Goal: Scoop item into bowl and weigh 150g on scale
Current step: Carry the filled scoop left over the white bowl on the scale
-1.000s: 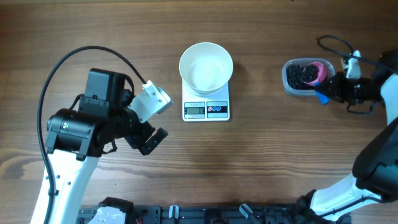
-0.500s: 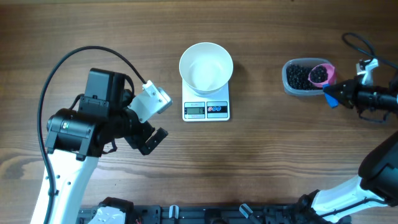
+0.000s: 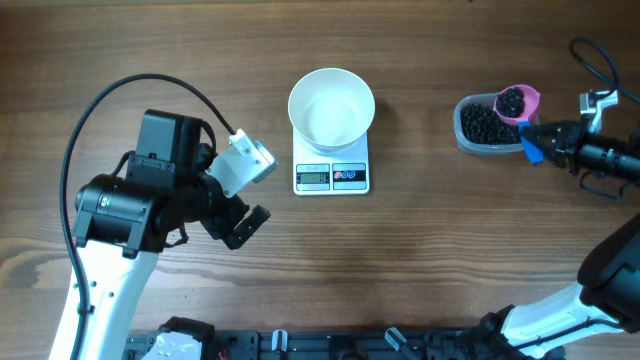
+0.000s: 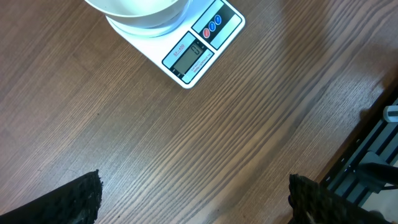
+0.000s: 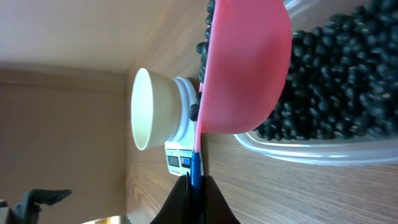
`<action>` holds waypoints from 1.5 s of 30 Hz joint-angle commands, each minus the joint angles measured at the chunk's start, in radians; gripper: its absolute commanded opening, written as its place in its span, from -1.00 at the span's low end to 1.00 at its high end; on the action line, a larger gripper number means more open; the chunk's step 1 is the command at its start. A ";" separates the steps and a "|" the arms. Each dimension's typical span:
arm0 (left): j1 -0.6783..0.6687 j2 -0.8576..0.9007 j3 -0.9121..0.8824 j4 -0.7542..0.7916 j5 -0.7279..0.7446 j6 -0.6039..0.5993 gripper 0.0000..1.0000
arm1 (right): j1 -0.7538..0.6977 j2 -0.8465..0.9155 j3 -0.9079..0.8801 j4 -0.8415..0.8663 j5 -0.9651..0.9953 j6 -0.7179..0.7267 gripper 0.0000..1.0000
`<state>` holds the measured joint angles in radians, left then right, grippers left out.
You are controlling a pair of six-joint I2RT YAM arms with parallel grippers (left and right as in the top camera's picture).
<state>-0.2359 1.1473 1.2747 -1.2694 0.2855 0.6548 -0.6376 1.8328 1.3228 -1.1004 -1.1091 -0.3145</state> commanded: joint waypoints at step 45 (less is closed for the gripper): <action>0.005 0.004 0.006 0.000 0.002 0.022 1.00 | 0.750 0.003 0.005 0.512 0.152 0.156 -0.91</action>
<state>-0.2359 1.1473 1.2747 -1.2694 0.2859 0.6548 0.1040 1.8328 1.3216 -0.6037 -0.9733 -0.1215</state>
